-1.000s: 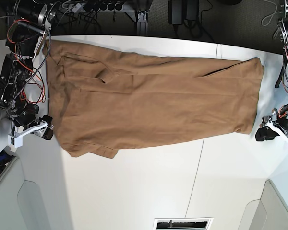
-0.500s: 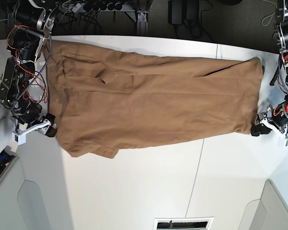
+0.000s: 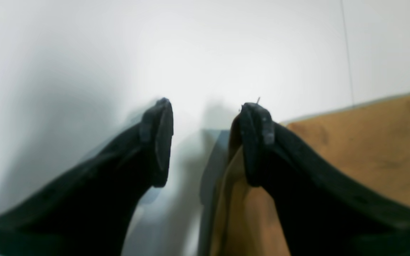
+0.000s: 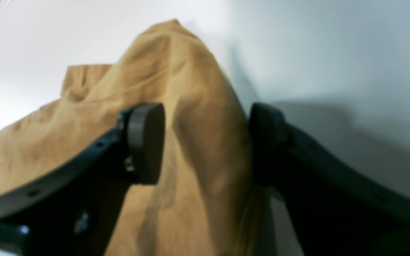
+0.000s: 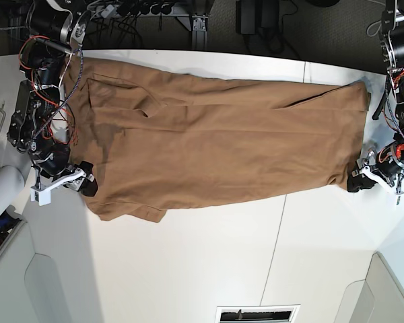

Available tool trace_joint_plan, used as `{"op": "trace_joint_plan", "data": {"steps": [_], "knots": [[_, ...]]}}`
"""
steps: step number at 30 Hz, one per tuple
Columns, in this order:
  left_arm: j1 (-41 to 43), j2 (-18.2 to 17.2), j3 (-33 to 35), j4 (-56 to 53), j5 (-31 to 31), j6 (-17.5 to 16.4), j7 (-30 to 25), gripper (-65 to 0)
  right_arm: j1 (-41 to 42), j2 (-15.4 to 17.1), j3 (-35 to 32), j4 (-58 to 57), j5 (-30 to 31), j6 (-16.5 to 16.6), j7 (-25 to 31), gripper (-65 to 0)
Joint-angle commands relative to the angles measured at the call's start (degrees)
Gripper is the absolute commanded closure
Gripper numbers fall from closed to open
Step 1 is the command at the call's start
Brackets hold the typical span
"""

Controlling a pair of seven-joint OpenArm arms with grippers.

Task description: Layout the t-shirt on the table in an organized manner, then fold the t-shirt properly

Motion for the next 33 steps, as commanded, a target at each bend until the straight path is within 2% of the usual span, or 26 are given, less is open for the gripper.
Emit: {"op": "trace_joint_plan", "data": {"steps": [1,6,11,21,26,27,30,33], "knots": [[-1.27,-0.98,-0.24,0.70,-0.57,-0.52,-0.61,-33.1,1.22,0.55,-0.57,0.48,0.52,0.46,-0.22,-37.5],[-1.77,-0.96,-0.24,0.72,-2.56,-0.52,-0.39,-33.1,1.22,0.55,-3.69,0.48,0.52,1.20,-0.61,-37.5],[-3.37,-0.33,-0.24,0.74,-3.58,-0.52,2.91,-33.1,1.22,0.55,-6.45,0.48,0.55,1.31,-0.63,-37.5],[-3.45,0.17,0.20,0.76,-4.76,-0.52,3.34,-32.2,1.25,0.55,-7.15,0.48,0.55,1.31,-0.63,-37.5],[-3.45,0.11,4.20,0.76,-4.76,-0.52,3.30,-16.6,1.25,0.55,-7.15,0.48,0.55,1.33,-0.61,-37.1],[-3.45,0.11,5.03,0.76,-4.76,-0.52,3.26,-13.8,1.25,0.55,-7.15,0.48,0.55,1.42,-0.61,-35.4],[-3.48,0.11,6.19,0.76,-4.57,-0.52,3.26,-1.0,1.25,0.57,-7.15,0.48,0.52,3.76,-1.01,-23.0],[-3.61,-0.24,6.16,1.31,-4.59,-0.52,3.26,0.0,1.25,0.68,-7.15,0.48,0.50,3.87,-1.49,-14.5]]}}
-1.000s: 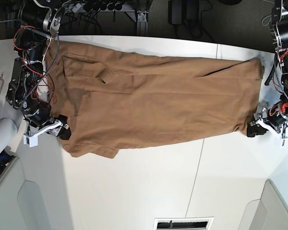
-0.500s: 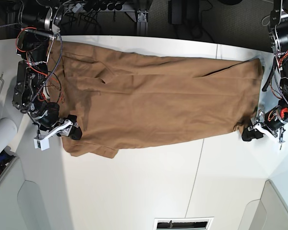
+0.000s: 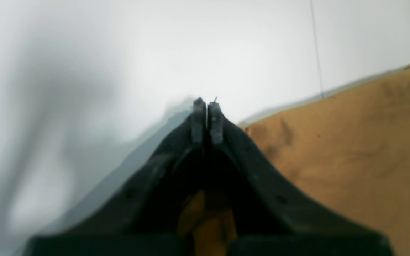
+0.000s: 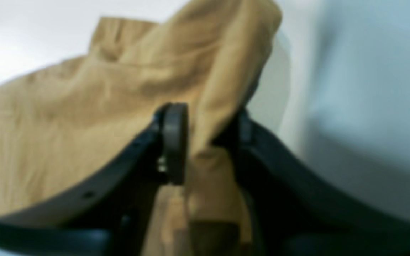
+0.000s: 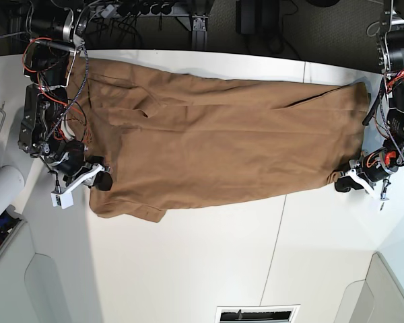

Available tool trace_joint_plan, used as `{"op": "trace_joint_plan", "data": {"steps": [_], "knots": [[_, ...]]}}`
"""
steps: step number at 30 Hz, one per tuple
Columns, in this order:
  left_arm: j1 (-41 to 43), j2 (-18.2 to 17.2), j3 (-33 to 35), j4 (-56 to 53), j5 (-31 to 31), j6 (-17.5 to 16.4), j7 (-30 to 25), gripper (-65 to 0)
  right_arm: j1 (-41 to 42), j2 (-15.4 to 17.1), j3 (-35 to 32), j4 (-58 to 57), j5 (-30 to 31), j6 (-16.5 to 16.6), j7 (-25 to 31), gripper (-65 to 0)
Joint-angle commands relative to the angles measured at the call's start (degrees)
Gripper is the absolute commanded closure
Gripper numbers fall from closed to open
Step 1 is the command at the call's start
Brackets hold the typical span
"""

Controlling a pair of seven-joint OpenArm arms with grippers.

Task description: Layout the t-shirt on the table in an organized manner, then fold the t-shirt properly

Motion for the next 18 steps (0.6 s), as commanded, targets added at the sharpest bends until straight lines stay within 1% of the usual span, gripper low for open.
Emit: {"op": "trace_joint_plan", "data": {"steps": [1,4,5,7,10,11,12,15,16,17,18], "knots": [[-1.55,-1.49,-0.22,1.75,-0.74,-0.52,-0.72,0.0,1.27,0.70,-0.09,0.52,0.33,0.59,0.04,-12.5],[-1.53,-2.34,-0.22,4.39,-0.72,-0.52,-0.68,0.0,1.25,1.38,-0.09,1.51,0.33,0.59,0.02,-4.4],[-1.53,-2.69,-0.22,5.33,-0.74,-0.52,-0.68,0.0,1.22,1.62,-0.09,2.01,0.33,0.57,0.02,-3.4],[-1.44,-3.30,-0.20,7.06,-0.85,-0.52,-0.39,0.0,1.22,2.03,-0.09,3.32,0.31,0.55,0.04,-3.5],[-1.33,-3.91,-0.20,8.24,-2.32,-0.52,1.60,0.0,1.22,2.54,-0.09,5.51,0.31,0.50,0.02,-4.6],[-1.33,-3.98,-0.20,8.24,-2.82,-0.52,2.03,0.0,1.22,2.71,-0.09,6.03,0.31,0.48,0.02,-7.3],[-1.33,-3.98,-0.20,8.24,-3.08,-0.52,2.38,0.0,1.22,2.84,-0.09,6.43,0.28,0.31,0.02,-11.9],[-1.20,-3.96,-0.20,8.24,-3.10,-0.52,2.54,0.0,1.22,2.89,-0.09,6.73,0.11,-0.11,0.02,-29.2],[-1.20,-3.98,-0.20,8.24,-3.10,-0.52,2.54,0.0,1.22,2.86,-0.09,6.73,0.11,-0.11,0.02,-33.0],[-1.22,-3.98,-0.20,8.24,-3.10,-0.52,2.54,0.0,1.20,2.86,-0.09,6.73,0.11,-0.09,0.00,-35.0],[-1.22,-3.96,-0.20,8.24,-3.10,-0.52,2.54,0.0,1.20,2.89,-0.07,6.73,0.11,-0.09,0.00,-35.2]]}}
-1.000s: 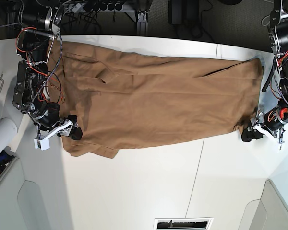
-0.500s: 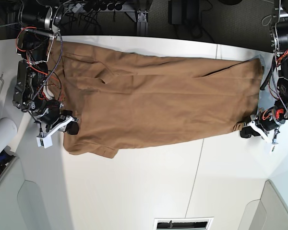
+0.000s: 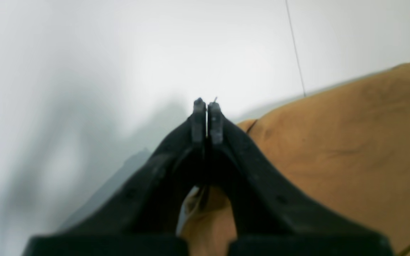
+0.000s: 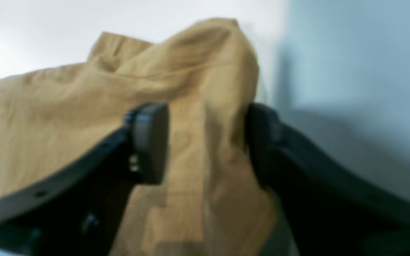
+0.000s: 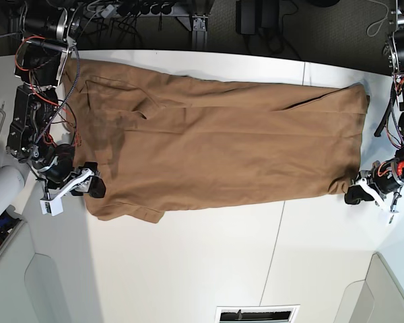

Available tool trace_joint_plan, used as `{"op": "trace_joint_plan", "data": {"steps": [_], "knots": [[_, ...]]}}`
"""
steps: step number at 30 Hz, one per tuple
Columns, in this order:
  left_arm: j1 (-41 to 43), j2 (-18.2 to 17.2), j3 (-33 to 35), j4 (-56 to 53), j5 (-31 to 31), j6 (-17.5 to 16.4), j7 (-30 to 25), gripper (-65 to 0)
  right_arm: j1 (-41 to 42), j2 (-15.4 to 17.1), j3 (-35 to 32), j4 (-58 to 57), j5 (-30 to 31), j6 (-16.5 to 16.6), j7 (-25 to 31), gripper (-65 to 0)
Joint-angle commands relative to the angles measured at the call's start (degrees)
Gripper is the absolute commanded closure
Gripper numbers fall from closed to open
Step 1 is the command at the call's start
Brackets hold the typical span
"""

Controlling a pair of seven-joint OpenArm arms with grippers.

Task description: Layout the t-shirt on the table in an organized manner, then fold the t-shirt properly

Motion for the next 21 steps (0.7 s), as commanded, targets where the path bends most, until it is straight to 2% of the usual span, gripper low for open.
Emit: {"op": "trace_joint_plan", "data": {"steps": [1,10,14,16,21], "knots": [[-1.55,-1.14,-0.26,0.90,-1.11,-0.52,-0.85,0.0,1.51,0.68,0.22,1.11,0.87,0.17,1.29,-35.2],[-1.53,-1.14,-0.26,0.90,-1.11,-0.52,0.35,0.0,1.68,0.59,0.66,1.11,0.20,-0.46,6.25,-35.2],[-1.55,-1.11,-0.26,0.90,-1.14,-0.52,0.22,0.0,2.93,0.31,0.66,0.66,-4.76,-3.58,8.92,-42.7],[-1.53,-1.14,-0.26,0.90,-1.11,-0.52,0.26,0.0,3.96,0.33,0.66,-0.17,-5.92,-4.83,9.49,-43.0],[-1.38,-1.14,-0.26,0.90,-1.11,-0.52,0.46,0.0,6.97,0.31,0.59,-5.18,-7.50,-4.96,11.26,-43.0]]}}
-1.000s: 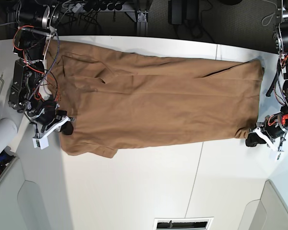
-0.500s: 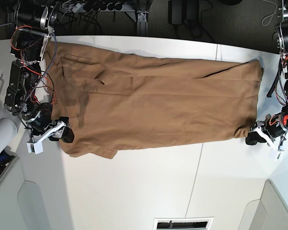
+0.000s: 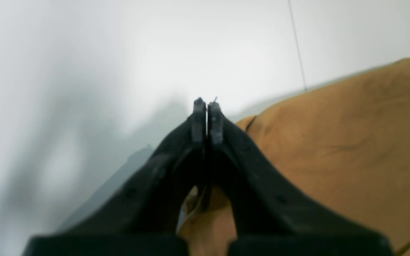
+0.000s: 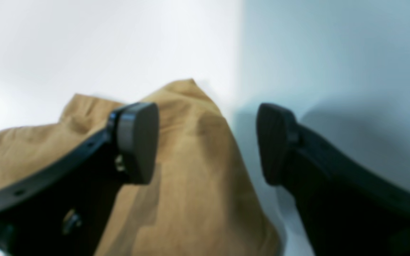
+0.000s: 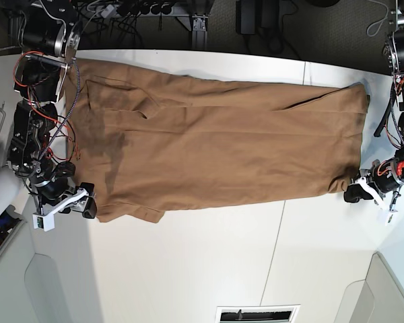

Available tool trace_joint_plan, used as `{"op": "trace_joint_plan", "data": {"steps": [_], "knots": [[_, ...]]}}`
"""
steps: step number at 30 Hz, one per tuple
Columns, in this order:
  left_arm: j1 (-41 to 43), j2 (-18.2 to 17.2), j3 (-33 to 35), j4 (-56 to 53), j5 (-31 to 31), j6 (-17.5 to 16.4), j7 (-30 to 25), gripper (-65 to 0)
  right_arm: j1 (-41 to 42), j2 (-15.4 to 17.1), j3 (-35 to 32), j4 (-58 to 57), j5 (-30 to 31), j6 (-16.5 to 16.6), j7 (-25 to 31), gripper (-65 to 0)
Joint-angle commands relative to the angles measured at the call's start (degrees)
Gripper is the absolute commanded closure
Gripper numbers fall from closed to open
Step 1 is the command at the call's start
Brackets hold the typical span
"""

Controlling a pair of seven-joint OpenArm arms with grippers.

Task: Layout the t-shirt on the table in an organized manner, then fold the t-shirt properly
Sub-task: 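Pull the grasped shirt edge with both grippers to straighten the strip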

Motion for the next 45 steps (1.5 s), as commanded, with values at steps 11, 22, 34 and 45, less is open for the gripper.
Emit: {"op": "trace_joint_plan", "data": {"steps": [11,22,34,45], "knots": [[-1.42,-1.16,-0.26,0.90,-0.96,-0.52,-0.87,0.0,3.67,0.63,-2.29,-8.04,-1.79,1.05,4.55,-42.6],[-1.42,-1.16,-0.26,0.90,-0.94,-0.52,-0.42,0.0,3.82,0.68,-4.83,-7.96,-1.86,1.11,5.16,-4.4],[1.25,-5.42,-0.26,5.29,-6.14,-0.52,1.57,0.0,-2.34,0.87,-3.50,5.79,-1.40,5.35,1.16,0.0],[18.62,-11.21,-0.92,27.65,-8.00,-0.52,2.71,0.0,-19.43,1.16,-1.57,26.23,1.44,5.35,0.17,0.0]]}}
